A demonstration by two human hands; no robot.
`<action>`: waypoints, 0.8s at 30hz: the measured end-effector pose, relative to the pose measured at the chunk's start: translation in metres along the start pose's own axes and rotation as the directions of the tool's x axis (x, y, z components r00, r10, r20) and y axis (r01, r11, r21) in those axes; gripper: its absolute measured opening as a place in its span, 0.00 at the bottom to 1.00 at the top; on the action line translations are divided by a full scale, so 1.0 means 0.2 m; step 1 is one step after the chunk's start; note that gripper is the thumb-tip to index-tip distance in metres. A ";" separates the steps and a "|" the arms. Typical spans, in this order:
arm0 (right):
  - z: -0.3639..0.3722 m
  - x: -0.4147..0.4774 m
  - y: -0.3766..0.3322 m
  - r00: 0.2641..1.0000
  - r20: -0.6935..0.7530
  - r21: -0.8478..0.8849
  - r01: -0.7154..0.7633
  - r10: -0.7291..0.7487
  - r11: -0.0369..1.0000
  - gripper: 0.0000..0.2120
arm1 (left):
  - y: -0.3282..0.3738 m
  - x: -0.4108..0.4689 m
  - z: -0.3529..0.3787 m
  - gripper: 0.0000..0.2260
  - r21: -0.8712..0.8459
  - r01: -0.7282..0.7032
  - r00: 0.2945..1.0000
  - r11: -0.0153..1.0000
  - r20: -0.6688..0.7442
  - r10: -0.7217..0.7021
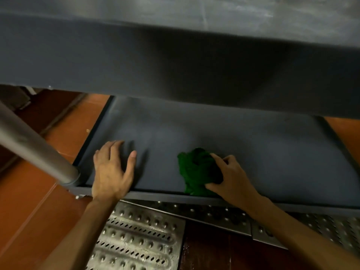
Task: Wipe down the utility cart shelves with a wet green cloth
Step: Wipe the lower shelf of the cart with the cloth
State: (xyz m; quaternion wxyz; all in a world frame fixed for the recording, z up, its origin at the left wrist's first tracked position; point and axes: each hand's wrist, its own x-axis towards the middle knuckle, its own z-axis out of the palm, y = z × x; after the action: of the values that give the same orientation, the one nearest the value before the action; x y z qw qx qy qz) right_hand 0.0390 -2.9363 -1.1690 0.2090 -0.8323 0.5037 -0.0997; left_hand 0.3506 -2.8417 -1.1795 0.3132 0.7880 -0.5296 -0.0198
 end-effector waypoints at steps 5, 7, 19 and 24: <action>0.10 0.14 -0.29 0.985 0.109 -0.019 0.136 -0.133 0.991 0.41 | 0.01 -0.01 0.01 0.33 -0.025 -0.008 0.998 1.000 -0.069 0.006; 0.16 0.20 -0.43 0.966 0.144 -0.028 0.221 -0.215 0.975 0.41 | 0.01 -0.02 0.01 0.35 -0.050 -0.021 0.996 0.999 -0.089 0.016; 0.36 0.58 -0.91 0.906 0.109 -0.039 0.414 -0.408 0.909 0.27 | -0.01 0.02 0.02 0.34 0.023 0.173 0.969 0.985 -0.182 -0.166; 0.39 0.72 -0.97 0.925 0.060 -0.058 0.379 -0.376 0.923 0.23 | -0.01 0.07 0.04 0.34 0.078 0.260 0.954 0.962 -0.175 -0.244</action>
State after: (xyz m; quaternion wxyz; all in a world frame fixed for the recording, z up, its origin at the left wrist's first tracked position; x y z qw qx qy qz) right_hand 0.2922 -2.9655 -1.1583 0.1691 -0.9225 0.3319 -0.1008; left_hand 0.3553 -2.8568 -1.1836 0.3108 0.8628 -0.3975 0.0319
